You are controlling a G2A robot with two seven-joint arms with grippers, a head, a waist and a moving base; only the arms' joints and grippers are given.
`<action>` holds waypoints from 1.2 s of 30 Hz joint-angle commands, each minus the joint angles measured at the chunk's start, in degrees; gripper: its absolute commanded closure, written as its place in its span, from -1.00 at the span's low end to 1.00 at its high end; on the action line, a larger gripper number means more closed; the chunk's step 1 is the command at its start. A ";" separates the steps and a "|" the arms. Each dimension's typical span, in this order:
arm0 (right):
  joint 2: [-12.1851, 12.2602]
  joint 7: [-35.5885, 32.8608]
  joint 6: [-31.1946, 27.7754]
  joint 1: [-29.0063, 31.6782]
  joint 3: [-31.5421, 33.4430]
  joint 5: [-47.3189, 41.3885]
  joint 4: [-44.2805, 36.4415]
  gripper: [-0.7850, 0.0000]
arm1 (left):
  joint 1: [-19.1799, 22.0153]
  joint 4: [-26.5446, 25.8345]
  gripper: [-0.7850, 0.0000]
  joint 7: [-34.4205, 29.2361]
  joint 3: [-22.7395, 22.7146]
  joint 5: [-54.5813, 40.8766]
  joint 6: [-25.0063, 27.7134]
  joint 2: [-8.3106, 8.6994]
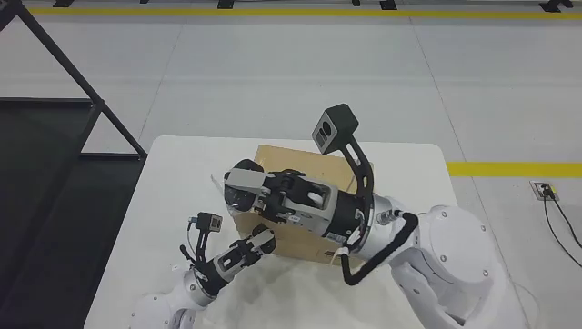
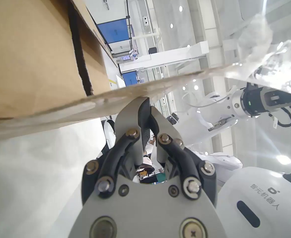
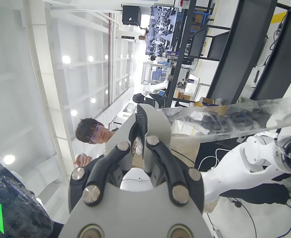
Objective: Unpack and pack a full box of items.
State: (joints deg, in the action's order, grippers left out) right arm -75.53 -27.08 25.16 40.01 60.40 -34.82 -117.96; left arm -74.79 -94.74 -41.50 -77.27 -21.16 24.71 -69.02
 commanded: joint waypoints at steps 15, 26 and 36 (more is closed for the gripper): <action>-0.06 -2.12 1.37 -0.53 -0.04 0.01 2.57 1.00 | -0.28 -6.60 1.00 3.84 0.35 -1.41 1.51 -0.11; 0.04 -3.73 2.19 -0.42 0.10 0.42 2.35 1.00 | 4.35 -1.10 1.00 8.92 2.29 -0.67 -2.70 -0.72; -0.06 -2.64 -1.08 0.80 1.40 -0.94 1.22 1.00 | 6.07 1.65 1.00 10.23 2.99 -0.34 -3.65 -1.00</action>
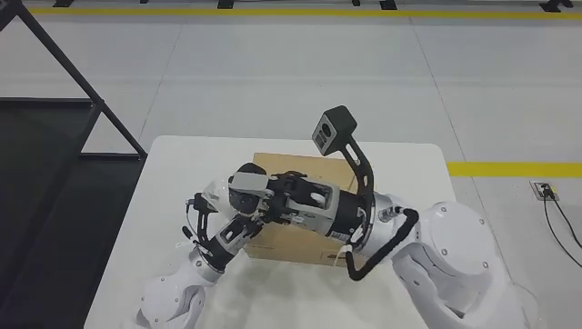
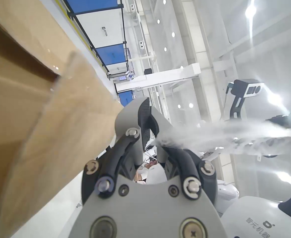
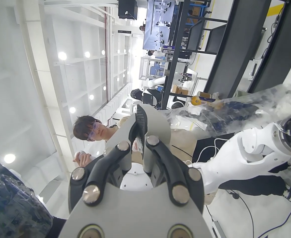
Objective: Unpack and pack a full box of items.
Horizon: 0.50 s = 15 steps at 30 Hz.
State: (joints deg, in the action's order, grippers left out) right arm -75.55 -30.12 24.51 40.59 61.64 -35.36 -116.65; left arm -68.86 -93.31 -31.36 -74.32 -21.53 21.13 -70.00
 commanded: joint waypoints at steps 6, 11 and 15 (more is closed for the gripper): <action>-0.34 5.04 -1.75 0.75 0.72 -0.65 -0.21 1.00 | 0.06 0.48 1.00 0.37 -0.78 -0.61 0.36 -0.01; -1.08 11.90 -4.60 0.51 0.15 -1.40 0.45 1.00 | -0.40 1.44 1.00 2.22 -3.27 -1.74 0.16 0.16; -1.84 17.65 -6.36 0.03 -0.05 -3.86 1.48 1.00 | -0.20 2.44 1.00 3.73 -5.04 -2.53 0.06 0.24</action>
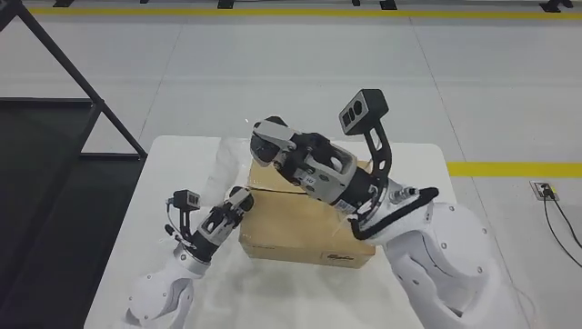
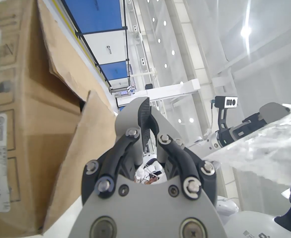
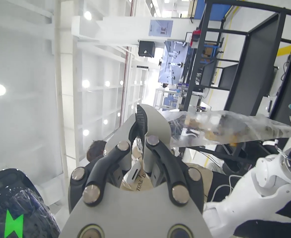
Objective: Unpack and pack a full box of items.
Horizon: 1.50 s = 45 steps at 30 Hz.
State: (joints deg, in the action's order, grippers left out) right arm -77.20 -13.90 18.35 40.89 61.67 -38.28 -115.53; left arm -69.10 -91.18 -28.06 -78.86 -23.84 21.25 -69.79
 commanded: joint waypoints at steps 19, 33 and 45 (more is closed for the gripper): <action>-1.30 9.46 0.46 -1.13 -1.64 -2.41 2.33 1.00 | -6.36 -1.69 1.00 0.14 -14.12 -11.57 8.54 0.93; -5.16 29.47 -8.90 -1.67 -6.53 -11.77 2.71 1.00 | -8.50 -3.13 -1.00 1.43 -11.46 -12.50 12.38 0.15; -5.30 30.59 -11.08 -0.41 -6.04 -12.10 3.03 1.00 | -8.27 -3.33 -1.00 3.31 -11.57 -13.07 11.69 0.04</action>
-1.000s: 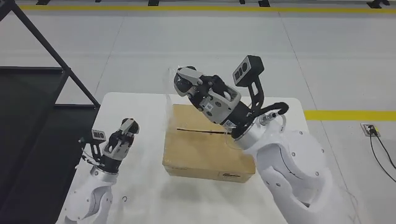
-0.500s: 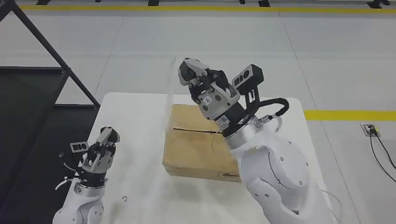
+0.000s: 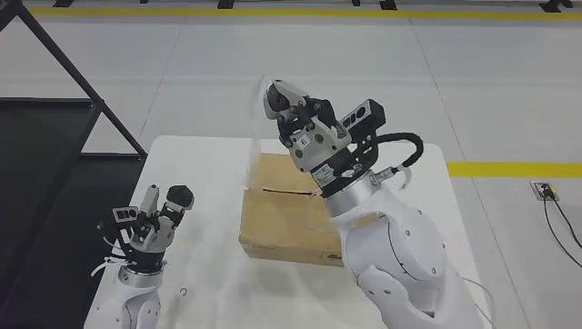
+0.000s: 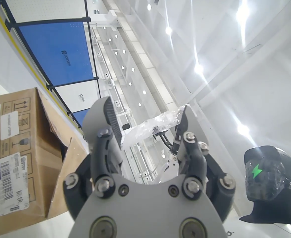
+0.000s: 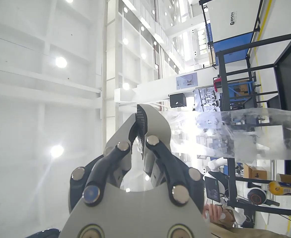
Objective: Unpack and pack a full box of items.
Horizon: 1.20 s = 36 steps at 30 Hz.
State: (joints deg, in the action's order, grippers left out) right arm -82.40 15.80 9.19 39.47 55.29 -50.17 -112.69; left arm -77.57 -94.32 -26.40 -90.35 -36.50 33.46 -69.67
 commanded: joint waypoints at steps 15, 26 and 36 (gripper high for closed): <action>-4.21 12.24 -21.13 5.10 -4.74 -0.53 0.89 1.00 | 5.59 2.55 -1.00 15.96 14.43 0.78 1.44 -3.51; -5.35 15.05 -22.60 6.04 -4.59 -2.05 0.08 1.00 | 6.01 0.89 -1.00 18.91 18.43 2.21 2.71 -4.60; -6.14 14.21 -25.90 7.66 -3.95 -2.67 0.28 1.00 | 6.07 -0.16 -1.00 24.30 20.75 7.82 3.46 -5.56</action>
State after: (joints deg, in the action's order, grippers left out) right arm -88.29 29.88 -16.01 47.14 51.44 -52.72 -112.59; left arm -71.83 -94.77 -3.78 -70.48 -30.58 36.41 -74.95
